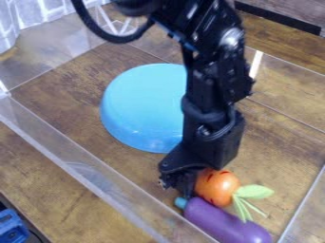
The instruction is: Move the carrot to the left side
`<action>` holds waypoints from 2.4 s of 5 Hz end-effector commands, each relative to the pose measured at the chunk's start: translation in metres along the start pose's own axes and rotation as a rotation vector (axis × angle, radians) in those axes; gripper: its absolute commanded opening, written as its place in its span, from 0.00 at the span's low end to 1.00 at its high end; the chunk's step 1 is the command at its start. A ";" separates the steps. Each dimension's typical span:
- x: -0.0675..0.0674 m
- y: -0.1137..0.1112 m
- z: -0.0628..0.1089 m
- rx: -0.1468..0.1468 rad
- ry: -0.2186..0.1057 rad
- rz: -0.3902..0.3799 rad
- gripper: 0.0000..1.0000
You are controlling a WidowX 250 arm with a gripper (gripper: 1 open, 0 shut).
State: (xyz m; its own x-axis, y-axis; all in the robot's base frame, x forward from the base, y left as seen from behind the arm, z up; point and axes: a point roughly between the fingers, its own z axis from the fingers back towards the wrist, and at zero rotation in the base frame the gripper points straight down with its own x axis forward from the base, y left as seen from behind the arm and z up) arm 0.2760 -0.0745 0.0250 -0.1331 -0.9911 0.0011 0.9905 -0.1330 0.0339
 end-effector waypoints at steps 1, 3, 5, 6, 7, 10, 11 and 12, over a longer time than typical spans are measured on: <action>-0.010 0.007 0.004 0.031 -0.003 0.032 0.00; 0.014 0.017 0.005 0.032 -0.001 0.021 0.00; 0.027 0.008 0.015 0.031 0.000 -0.012 0.00; 0.026 0.008 0.021 0.029 0.003 0.030 0.00; 0.027 0.009 0.023 0.028 0.004 0.029 0.00; 0.015 0.009 0.025 0.027 0.008 -0.038 0.00; 0.007 -0.002 0.023 0.029 0.014 -0.080 0.00; 0.009 0.000 0.029 0.033 0.019 -0.112 0.00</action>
State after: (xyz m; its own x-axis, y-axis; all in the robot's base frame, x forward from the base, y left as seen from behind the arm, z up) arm 0.2630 -0.0782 0.0312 -0.2279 -0.9731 -0.0347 0.9736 -0.2275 -0.0153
